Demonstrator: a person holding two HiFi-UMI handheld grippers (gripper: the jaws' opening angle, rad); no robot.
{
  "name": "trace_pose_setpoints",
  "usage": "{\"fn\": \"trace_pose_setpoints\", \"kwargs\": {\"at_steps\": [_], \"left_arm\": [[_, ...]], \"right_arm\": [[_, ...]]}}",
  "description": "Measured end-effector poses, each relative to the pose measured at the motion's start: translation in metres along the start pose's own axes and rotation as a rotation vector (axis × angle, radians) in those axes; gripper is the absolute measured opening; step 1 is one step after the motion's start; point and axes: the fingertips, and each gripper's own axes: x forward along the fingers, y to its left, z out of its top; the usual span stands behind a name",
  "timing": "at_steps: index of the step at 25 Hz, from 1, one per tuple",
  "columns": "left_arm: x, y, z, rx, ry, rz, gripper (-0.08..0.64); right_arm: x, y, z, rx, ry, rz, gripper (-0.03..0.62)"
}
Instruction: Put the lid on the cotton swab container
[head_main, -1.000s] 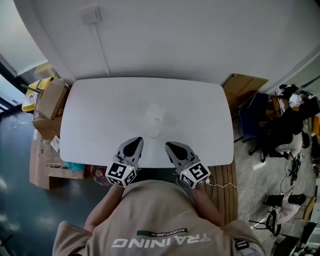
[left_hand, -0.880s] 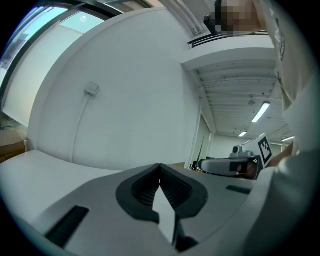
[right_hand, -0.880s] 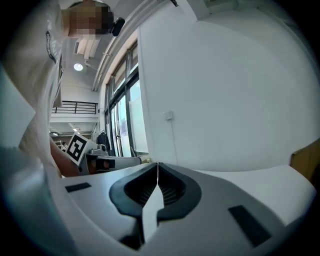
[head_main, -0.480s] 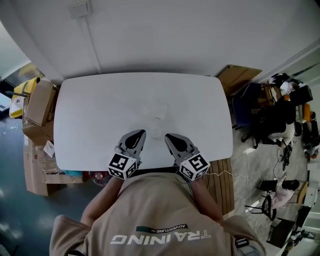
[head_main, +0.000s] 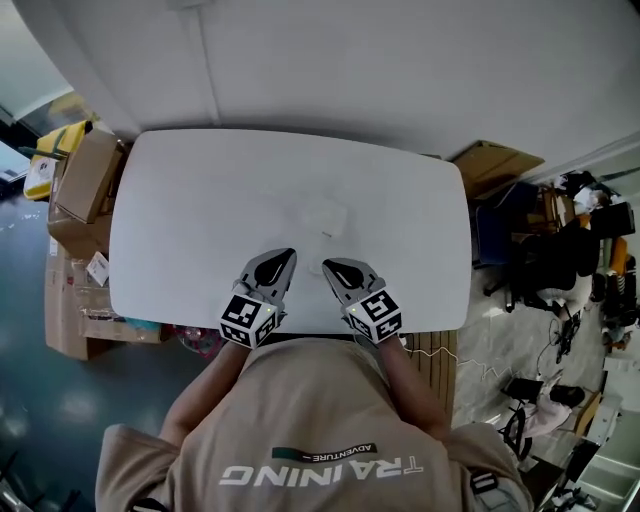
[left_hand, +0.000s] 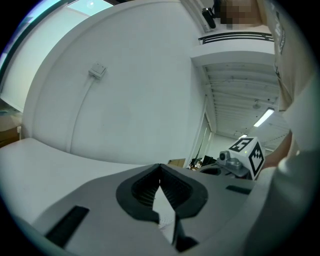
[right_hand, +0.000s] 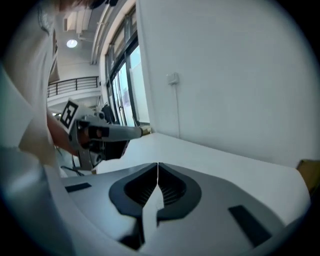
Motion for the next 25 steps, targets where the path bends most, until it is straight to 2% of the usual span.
{"fn": "trace_pose_setpoints", "kwargs": {"at_steps": [2, 5, 12, 19, 25], "left_arm": [[-0.001, 0.005, 0.002, 0.004, -0.001, 0.022, 0.014], [0.001, 0.008, 0.003, -0.002, -0.006, 0.051, 0.014], [0.010, -0.002, 0.000, 0.010, -0.007, 0.050, 0.013], [0.013, 0.009, -0.012, 0.008, 0.028, 0.071, 0.013], [0.012, 0.009, -0.013, 0.008, 0.040, 0.069, 0.014]], "right_arm": [[0.013, 0.004, -0.011, -0.059, 0.067, 0.038, 0.018], [0.027, 0.007, -0.023, -0.081, 0.119, 0.080, 0.018], [0.046, -0.008, -0.053, -0.066, 0.227, 0.104, 0.018], [0.057, -0.010, -0.076, -0.059, 0.309, 0.118, 0.018], [0.060, -0.010, -0.081, -0.054, 0.380, 0.128, 0.017]]}}
